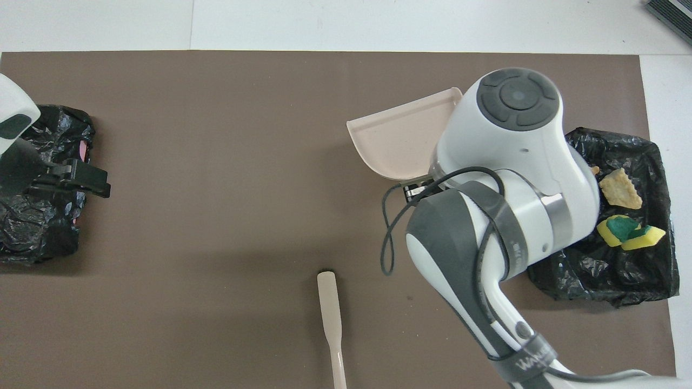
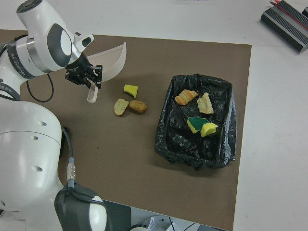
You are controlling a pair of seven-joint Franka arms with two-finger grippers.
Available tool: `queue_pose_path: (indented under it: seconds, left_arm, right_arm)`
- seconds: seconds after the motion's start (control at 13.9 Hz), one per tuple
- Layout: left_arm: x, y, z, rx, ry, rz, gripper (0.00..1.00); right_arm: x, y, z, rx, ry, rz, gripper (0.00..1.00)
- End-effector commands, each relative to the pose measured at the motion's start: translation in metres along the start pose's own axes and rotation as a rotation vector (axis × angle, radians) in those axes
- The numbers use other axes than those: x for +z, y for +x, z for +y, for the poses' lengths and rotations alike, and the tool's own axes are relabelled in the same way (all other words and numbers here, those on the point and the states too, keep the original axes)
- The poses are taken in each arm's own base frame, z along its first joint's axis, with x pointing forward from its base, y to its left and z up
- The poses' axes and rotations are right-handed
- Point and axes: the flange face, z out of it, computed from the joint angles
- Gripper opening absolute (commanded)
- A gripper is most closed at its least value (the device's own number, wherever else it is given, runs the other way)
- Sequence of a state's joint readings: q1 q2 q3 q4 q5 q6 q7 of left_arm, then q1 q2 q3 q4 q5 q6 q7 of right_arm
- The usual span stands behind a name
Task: Sweep and dump trash in bin
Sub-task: 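Bring the empty dustpan back and set it down with the right gripper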
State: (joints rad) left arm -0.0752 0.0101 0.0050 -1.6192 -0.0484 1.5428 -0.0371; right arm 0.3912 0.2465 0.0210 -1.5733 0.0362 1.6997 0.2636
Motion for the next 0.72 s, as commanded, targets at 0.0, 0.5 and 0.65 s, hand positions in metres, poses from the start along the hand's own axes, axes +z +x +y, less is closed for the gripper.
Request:
queue_pose_path:
  seconds: [0.0,0.5,0.65]
  left_arm:
    - [-0.003,-0.002,-0.002,-0.009,0.019,0.000,1.00]
    - [-0.003,-0.002,-0.002,-0.009,0.019,0.000,1.00]
    - [-0.002,-0.002,-0.002,-0.009,0.019,-0.002,1.00]
  right_arm:
    - [0.011,0.017,-0.033,0.102,0.072,0.011,0.00]
    - [0.100,0.043,-0.147,0.108,0.129,0.088,0.00]
    - [0.114,0.040,-0.167,0.099,0.127,0.087,0.00]
